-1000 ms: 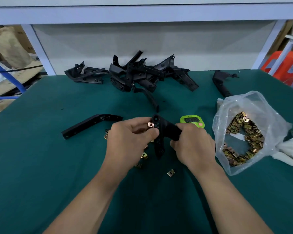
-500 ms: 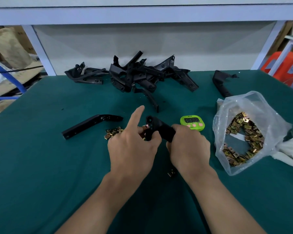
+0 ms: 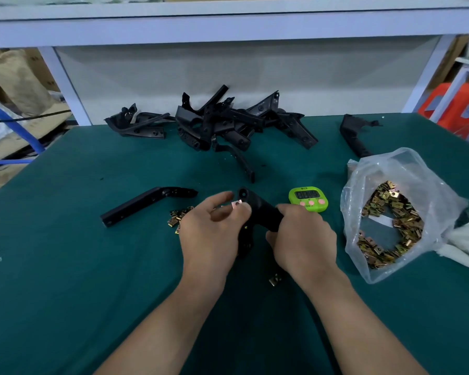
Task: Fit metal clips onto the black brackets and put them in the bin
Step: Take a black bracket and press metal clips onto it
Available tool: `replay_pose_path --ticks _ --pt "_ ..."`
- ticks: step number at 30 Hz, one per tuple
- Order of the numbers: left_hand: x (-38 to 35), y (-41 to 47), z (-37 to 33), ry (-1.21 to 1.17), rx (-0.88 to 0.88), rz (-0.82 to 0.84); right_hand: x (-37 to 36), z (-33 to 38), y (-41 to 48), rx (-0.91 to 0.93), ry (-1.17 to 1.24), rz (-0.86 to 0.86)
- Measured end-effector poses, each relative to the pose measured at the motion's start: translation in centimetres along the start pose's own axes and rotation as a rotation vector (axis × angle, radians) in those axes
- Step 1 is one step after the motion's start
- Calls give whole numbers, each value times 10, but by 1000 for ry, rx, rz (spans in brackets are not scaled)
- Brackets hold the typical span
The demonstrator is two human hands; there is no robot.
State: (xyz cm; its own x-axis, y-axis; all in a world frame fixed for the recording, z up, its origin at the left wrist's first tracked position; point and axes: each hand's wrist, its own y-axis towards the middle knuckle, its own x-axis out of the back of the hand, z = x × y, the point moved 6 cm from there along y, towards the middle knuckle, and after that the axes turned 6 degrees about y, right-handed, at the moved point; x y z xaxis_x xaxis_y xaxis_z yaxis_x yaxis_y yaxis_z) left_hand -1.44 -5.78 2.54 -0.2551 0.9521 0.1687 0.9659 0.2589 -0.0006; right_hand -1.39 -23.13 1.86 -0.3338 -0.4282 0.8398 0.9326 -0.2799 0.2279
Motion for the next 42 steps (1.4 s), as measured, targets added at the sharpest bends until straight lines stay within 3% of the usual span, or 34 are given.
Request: replay_pose_path --ticks 3,8,20,26,35,42 --pt "-6 3 7 -304 198 89 0 -1 0 -10 27 3" --pt "-8 3 15 -361 299 129 0 -2 1 -12 36 7" --pt "8 23 -6 15 -79 214 2 1 -1 -6 -1 27" --pt "3 6 -11 105 -158 107 1 4 -1 -17 5 21" --pt "1 -8 -18 611 -341 -75 -1 8 -2 3 26 39" --pt "-2 -8 -21 658 -422 -70 3 8 -2 9 14 14"
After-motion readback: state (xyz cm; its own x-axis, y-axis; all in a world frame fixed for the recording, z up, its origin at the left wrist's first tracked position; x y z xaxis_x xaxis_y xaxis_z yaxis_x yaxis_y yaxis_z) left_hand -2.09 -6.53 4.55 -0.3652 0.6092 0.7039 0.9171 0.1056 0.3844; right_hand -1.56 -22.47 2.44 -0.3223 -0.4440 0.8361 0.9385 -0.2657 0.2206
